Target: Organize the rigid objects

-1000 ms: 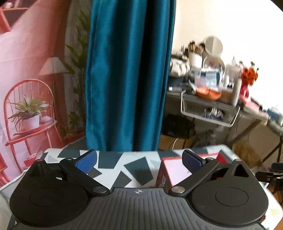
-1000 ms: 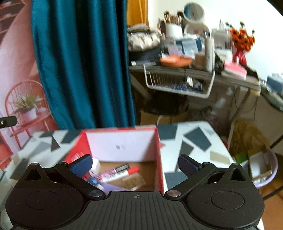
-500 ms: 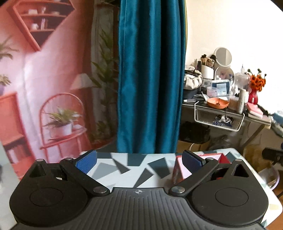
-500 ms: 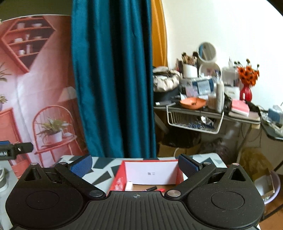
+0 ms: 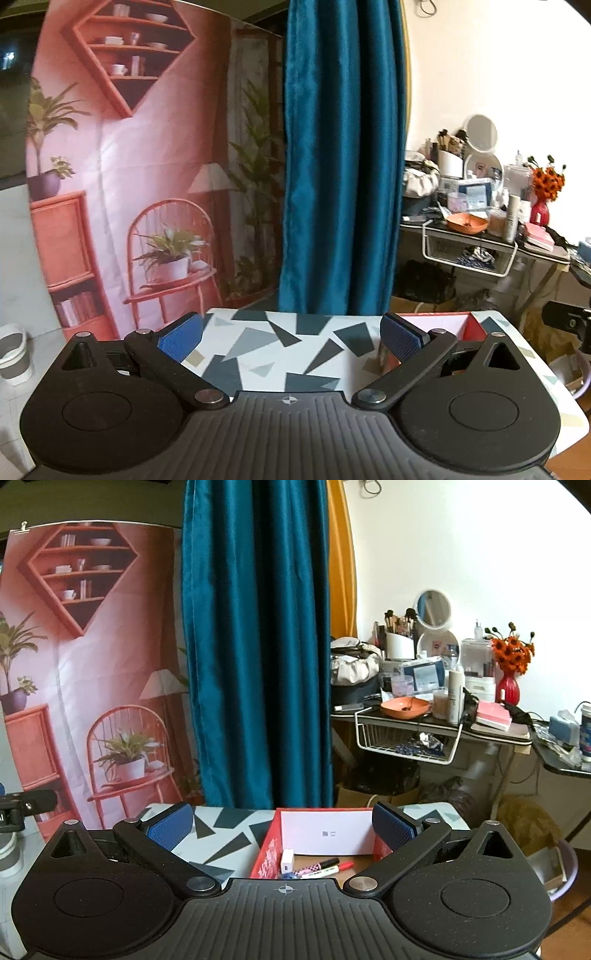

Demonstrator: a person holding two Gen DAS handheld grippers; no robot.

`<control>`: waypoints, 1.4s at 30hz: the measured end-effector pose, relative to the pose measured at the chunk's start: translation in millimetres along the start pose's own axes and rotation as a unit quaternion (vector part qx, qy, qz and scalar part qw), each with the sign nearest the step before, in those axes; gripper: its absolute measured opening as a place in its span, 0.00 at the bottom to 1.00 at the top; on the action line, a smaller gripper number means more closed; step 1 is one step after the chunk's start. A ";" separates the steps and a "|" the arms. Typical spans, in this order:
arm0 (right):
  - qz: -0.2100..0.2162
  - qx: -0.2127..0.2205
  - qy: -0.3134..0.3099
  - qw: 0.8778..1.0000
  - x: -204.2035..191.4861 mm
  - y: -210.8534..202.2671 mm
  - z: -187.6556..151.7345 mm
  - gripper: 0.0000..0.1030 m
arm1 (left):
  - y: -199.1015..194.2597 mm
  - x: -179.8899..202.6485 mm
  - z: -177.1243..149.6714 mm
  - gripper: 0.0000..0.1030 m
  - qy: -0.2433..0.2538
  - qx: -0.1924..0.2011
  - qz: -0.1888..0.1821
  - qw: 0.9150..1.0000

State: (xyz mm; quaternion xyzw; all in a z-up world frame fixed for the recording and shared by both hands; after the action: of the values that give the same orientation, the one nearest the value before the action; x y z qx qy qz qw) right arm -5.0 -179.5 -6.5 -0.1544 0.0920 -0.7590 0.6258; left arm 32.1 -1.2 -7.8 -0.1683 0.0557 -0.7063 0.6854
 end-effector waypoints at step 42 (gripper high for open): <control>-0.012 0.001 -0.017 1.000 -6.1 -1.4 0.2 1.00 | -2.4 -1.7 -1.7 1.00 -0.004 0.009 0.015 1.000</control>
State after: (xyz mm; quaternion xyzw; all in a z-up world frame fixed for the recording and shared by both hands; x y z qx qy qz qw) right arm -5.3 -173.3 -6.6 -0.1673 0.0786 -0.7640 0.6182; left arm 29.3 0.4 -9.0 -0.1638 0.0491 -0.6954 0.6980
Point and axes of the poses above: each gripper's, at about its wrist camera, not at the fingertips, and y roughly the way its jaws point, x to its right, z to its top, the point moved 4 cm from there along y, roughly the way its jaws point, and after that the axes turned 13 degrees about -y, right-handed, at the moved point
